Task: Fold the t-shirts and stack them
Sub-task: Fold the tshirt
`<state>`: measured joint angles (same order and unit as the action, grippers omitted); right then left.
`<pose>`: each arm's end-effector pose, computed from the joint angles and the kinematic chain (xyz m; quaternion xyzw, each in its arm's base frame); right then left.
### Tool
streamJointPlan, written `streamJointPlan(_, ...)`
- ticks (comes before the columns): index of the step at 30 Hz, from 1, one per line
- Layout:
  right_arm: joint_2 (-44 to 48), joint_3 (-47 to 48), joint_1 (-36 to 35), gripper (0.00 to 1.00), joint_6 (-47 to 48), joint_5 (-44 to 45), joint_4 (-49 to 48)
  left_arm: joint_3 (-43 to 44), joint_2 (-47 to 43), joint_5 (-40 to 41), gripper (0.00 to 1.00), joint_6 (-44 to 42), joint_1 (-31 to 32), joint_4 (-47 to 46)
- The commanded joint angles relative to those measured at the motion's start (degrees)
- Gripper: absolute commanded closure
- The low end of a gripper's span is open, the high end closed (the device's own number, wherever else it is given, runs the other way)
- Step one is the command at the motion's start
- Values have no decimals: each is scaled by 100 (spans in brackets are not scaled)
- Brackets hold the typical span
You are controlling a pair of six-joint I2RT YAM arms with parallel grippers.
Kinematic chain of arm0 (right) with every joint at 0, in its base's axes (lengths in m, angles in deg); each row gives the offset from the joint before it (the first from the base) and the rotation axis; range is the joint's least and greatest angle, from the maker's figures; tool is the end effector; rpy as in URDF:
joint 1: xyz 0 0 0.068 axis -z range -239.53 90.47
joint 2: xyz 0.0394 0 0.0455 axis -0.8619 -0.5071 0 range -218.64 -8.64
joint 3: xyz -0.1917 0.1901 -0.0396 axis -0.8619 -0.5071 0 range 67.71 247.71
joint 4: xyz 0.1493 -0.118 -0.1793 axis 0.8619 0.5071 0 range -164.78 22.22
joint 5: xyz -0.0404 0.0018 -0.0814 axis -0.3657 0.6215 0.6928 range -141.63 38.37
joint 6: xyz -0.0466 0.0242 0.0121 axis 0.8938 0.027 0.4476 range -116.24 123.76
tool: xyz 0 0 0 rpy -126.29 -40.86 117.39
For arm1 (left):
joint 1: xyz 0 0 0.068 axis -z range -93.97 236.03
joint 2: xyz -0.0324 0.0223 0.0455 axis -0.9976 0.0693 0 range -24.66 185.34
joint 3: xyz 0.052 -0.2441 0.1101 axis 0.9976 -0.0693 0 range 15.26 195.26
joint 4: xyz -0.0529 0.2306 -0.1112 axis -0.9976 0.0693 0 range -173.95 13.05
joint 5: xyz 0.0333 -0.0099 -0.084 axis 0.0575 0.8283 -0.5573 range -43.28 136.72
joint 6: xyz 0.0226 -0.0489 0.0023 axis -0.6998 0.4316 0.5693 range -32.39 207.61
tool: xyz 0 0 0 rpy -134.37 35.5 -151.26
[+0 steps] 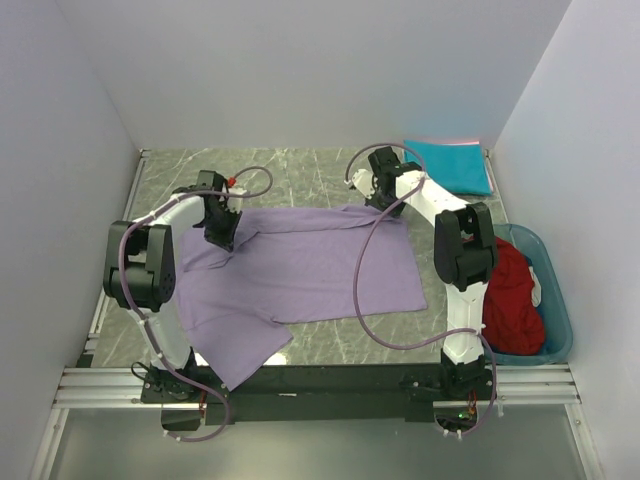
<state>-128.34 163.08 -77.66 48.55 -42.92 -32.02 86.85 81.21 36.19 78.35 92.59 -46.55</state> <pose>0.4211 0.1323 0.1961 -0.4972 0.8415 -0.1181 0.1755 0.3595 -0.0480 0.1756 0.1498 0.9717 -0.0868 0.1606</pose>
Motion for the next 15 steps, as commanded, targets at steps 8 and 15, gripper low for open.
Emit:
streamJointPlan(8, 280, 447, -6, 100, 117, 263, -330, 733, -575, -370, 100, -129, -366, 555)
streamJointPlan(15, 755, -78, 11, 100, 416, 263, -391, 980, -663, -626, 100, -471, -631, 1163)
